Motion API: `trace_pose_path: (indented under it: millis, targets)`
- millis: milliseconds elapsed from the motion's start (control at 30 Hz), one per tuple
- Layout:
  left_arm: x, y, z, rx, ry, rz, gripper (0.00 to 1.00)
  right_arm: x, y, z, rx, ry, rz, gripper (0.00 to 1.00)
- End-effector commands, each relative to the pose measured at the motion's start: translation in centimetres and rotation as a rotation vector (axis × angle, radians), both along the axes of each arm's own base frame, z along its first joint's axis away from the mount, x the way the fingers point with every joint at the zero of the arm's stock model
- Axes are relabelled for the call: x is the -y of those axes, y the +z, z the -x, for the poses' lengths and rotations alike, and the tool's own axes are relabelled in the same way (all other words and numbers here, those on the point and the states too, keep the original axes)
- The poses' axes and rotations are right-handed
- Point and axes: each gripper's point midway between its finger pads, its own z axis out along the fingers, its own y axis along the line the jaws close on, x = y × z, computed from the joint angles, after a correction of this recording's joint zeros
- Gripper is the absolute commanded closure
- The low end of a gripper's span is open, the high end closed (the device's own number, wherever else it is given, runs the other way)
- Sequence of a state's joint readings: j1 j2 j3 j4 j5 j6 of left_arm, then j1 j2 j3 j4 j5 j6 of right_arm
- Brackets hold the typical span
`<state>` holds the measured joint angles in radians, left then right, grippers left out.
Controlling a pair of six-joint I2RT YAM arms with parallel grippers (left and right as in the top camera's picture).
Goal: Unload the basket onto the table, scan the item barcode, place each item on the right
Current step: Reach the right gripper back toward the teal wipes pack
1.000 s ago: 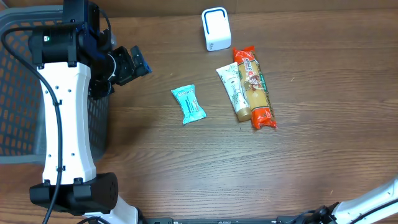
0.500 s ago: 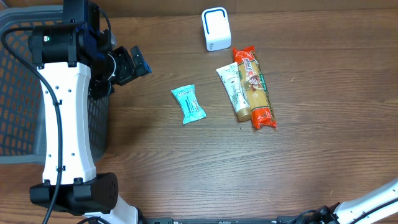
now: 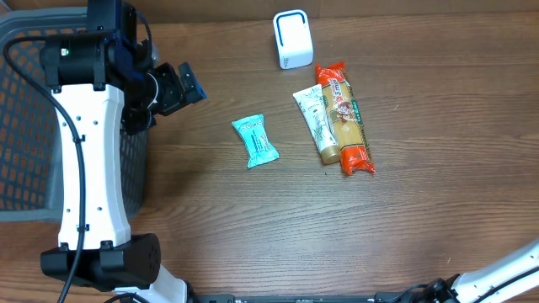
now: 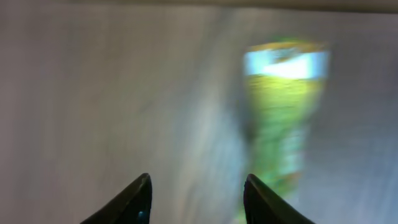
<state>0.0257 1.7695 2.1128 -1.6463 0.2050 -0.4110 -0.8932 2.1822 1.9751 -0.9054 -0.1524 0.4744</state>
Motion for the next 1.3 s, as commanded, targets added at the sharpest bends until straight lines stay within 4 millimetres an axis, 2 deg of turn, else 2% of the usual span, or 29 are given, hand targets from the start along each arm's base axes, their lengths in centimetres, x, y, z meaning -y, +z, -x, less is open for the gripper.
trace_pose_path:
  millis: [0,100,133,167,200,267,300,367,500,633,667,700,767,867,967,1133,1267]
  targets:
    - [0.1,0.0,0.0,0.005,-0.021,-0.011,0.0,-6.1,11.8,-5.9,0.315,0.265,0.055,0.5]
    - [0.1,0.0,0.1,0.005,-0.021,-0.01,0.0,-11.6,15.9,-8.7,0.432,0.455,0.07,0.49]
    - [0.1,0.0,0.1,0.005,-0.021,-0.01,0.0,-14.5,17.0,-9.9,0.467,0.566,0.08,0.47]
    - [0.1,0.0,0.0,0.005,-0.021,-0.01,0.0,-16.5,17.4,-10.7,0.482,0.638,0.081,0.45]
    - [0.1,0.0,0.0,0.005,-0.022,-0.01,0.0,-20.6,17.3,-11.9,0.488,0.773,0.072,0.34]
    - [0.1,0.0,0.0,0.005,-0.022,-0.01,0.0,-25.3,16.1,-12.7,0.451,0.906,0.05,0.25]
    - [0.1,0.0,0.0,0.005,-0.022,-0.01,0.0,-29.4,14.7,-12.8,0.407,1.02,0.022,0.16]
    - [0.1,0.0,0.0,0.005,-0.022,-0.01,0.0,-34.1,12.5,-12.3,0.327,1.128,-0.027,0.12]
    - [0.1,0.0,0.1,0.005,-0.022,-0.01,0.01,-41.4,8.2,-11.3,0.169,1.268,-0.075,0.14]
    - [0.1,0.0,0.0,0.005,-0.022,-0.01,0.0,-47.9,4.7,-10.1,0.053,1.412,-0.076,0.23]
    - [0.1,0.0,0.1,0.005,-0.023,-0.01,0.0,-50.3,3.5,-9.4,0.008,1.478,-0.053,0.25]
    - [0.1,0.0,0.0,0.005,-0.023,-0.01,0.0,-51.0,3.1,-9.2,-0.013,1.492,-0.04,0.25]
    - [0.1,0.0,0.0,0.005,-0.023,-0.01,0.0,-53.1,1.7,-8.6,-0.1,1.531,0.035,0.34]
    - [0.1,0.0,0.0,0.005,-0.023,-0.01,0.0,-55.4,-0.1,-7.9,-0.214,1.555,0.159,0.34]
    - [0.1,0.0,0.0,0.005,-0.023,-0.01,0.0,-57.1,-1.5,-7.4,-0.276,1.54,0.194,0.34]
    - [0.1,0.0,0.0,0.005,-0.023,-0.01,0.0,-61.5,-2.5,-5.6,-0.256,1.643,0.127,0.35]
    - [0.1,0.0,0.0,0.005,-0.023,-0.011,0.01,-64.2,-2.2,-5.4,-0.208,1.658,0.129,0.35]
